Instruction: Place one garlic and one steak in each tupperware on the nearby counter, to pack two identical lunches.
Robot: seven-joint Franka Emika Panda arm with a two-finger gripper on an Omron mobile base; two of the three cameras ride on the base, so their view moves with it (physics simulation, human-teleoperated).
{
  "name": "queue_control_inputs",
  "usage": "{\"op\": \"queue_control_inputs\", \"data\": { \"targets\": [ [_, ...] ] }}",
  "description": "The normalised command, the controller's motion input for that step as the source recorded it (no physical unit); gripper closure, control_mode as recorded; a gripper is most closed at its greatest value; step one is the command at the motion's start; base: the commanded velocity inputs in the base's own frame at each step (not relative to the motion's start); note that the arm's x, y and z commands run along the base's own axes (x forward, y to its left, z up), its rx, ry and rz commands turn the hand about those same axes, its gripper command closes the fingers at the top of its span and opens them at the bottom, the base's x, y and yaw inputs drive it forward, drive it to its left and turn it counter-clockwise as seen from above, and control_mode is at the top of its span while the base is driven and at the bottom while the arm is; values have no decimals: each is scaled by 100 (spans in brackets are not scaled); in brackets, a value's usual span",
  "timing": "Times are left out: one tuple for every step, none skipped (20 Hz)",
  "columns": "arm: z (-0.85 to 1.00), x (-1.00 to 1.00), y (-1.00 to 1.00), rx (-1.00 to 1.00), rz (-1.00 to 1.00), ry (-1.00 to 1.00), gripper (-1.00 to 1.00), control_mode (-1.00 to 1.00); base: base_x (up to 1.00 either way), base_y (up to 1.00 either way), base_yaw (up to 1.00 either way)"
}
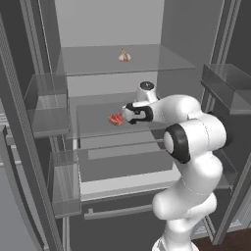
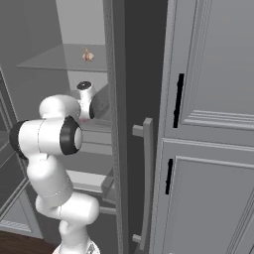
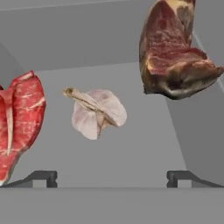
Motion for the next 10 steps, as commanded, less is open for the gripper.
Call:
{"op": "queue_control_inputs", "data": {
  "targets": [
    [-31, 25, 4, 0, -3, 0, -100, -100, 0, 0, 0],
    [-31, 25, 2, 0, -3, 0, -100, -100, 0, 0, 0],
    [-33, 28, 0, 0, -3, 0, -100, -100, 0, 0, 0],
    [-33, 29, 0, 0, -4, 0, -100, -100, 0, 0, 0],
    [-31, 33, 0, 0, -4, 0, -100, -100, 0, 0, 0],
    [-31, 36, 0, 0, -4, 0, -100, -100, 0, 0, 0],
    [-32, 36, 4, 0, -4, 0, -100, -100, 0, 0, 0],
    [-32, 36, 7, 0, -4, 0, -100, -100, 0, 0, 0],
    [-27, 37, 7, 0, -4, 0, -100, -100, 0, 0, 0],
    [-26, 37, 6, 0, -4, 0, -100, -100, 0, 0, 0]
  ]
}}
